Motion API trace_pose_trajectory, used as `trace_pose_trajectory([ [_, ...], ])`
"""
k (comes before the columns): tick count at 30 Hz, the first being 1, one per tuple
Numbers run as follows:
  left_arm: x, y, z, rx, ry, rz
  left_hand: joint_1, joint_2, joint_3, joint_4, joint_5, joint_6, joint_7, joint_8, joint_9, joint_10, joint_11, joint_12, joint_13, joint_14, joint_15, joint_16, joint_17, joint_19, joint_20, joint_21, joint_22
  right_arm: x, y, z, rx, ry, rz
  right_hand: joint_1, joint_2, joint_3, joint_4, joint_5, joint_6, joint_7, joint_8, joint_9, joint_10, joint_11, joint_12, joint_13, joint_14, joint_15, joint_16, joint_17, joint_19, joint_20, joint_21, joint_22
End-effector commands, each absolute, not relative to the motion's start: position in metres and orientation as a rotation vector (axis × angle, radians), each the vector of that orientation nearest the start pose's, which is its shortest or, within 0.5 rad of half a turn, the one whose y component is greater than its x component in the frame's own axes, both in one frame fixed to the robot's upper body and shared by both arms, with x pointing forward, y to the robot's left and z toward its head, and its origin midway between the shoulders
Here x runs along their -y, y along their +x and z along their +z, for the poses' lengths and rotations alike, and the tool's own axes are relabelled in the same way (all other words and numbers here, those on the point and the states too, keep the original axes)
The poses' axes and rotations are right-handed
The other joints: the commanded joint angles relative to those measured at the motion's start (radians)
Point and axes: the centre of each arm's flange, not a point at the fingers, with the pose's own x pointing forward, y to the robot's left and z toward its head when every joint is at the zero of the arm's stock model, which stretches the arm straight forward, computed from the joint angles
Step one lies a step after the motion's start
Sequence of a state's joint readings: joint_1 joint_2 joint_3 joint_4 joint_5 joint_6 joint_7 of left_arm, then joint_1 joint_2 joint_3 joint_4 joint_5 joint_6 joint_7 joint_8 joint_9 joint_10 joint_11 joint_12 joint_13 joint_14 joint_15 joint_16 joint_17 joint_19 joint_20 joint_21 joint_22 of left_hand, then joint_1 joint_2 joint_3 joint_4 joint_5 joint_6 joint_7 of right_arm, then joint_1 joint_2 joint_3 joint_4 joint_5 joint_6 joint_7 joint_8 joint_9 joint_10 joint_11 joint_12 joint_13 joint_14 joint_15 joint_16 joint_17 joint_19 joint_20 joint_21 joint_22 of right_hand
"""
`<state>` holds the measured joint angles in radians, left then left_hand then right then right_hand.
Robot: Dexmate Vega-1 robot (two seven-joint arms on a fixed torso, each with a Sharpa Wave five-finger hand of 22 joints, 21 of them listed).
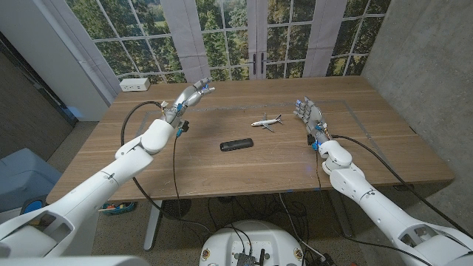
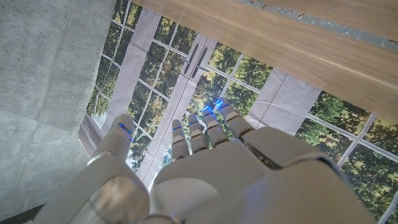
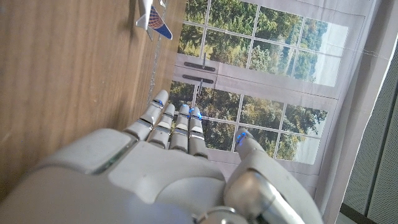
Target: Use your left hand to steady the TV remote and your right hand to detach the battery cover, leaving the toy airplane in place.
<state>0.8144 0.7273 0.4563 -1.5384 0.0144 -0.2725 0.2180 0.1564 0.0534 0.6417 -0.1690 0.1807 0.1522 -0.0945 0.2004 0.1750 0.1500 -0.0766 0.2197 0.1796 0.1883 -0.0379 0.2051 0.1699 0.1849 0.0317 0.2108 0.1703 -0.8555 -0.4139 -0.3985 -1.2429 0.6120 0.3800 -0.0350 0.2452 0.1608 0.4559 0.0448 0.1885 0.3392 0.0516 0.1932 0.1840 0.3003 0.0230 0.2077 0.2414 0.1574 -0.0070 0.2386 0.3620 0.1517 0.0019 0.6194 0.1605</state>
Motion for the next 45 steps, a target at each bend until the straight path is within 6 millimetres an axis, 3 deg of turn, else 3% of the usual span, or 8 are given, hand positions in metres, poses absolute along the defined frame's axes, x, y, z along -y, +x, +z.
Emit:
trace_pose_trajectory([
  [1,-0.26,0.589,0.038,0.858,0.873,-0.026,0.023,-0.001,0.006,-0.013,-0.002,0.018,0.001,0.011,0.002,0.016,-0.003,0.004,0.005,0.016,-0.009,-0.006,0.006,0.011,0.0,-0.001,0.004,0.256,0.649,-0.055,0.639,0.101,0.159,0.009,0.004,0.005,-0.011,-0.001,0.013,-0.001,0.008,0.002,0.009,0.003,0.007,0.0,0.011,0.001,0.008,0.0,0.012,0.006,-0.002,0.006],
  [10,-0.253,0.584,0.038,0.845,0.965,0.0,0.066,-0.015,0.015,-0.024,-0.005,0.036,-0.001,0.017,0.003,0.028,-0.016,0.0,0.006,0.036,-0.027,-0.005,0.007,0.017,0.007,-0.004,0.005,0.254,0.648,-0.055,0.65,0.098,0.154,0.012,0.004,0.006,-0.017,-0.003,0.016,-0.002,0.009,0.002,0.013,0.004,0.007,-0.002,0.012,0.002,0.011,0.0,0.017,0.006,-0.008,0.006],
  [16,-0.248,0.581,0.037,0.829,1.025,0.016,0.116,-0.035,0.02,-0.027,-0.005,0.056,0.002,0.025,0.005,0.04,-0.03,-0.003,0.008,0.062,-0.042,-0.002,0.008,0.056,0.017,0.006,0.006,0.253,0.646,-0.054,0.658,0.096,0.15,0.013,0.005,0.007,-0.02,-0.004,0.016,-0.001,0.008,0.002,0.015,0.006,0.008,-0.003,0.012,0.003,0.012,0.0,0.019,0.007,-0.011,0.006],
  [45,-0.23,0.559,0.026,0.785,1.231,0.072,0.288,-0.129,0.012,-0.025,-0.007,0.158,-0.009,0.061,0.009,0.108,-0.066,-0.001,0.013,0.14,-0.084,0.004,0.012,0.094,0.013,0.0,0.008,0.25,0.628,-0.06,0.704,0.093,0.144,0.019,0.006,0.01,-0.036,-0.007,0.02,0.0,0.007,0.002,0.024,0.005,0.009,-0.007,0.013,0.003,0.017,-0.001,0.027,0.009,-0.028,0.007],
])
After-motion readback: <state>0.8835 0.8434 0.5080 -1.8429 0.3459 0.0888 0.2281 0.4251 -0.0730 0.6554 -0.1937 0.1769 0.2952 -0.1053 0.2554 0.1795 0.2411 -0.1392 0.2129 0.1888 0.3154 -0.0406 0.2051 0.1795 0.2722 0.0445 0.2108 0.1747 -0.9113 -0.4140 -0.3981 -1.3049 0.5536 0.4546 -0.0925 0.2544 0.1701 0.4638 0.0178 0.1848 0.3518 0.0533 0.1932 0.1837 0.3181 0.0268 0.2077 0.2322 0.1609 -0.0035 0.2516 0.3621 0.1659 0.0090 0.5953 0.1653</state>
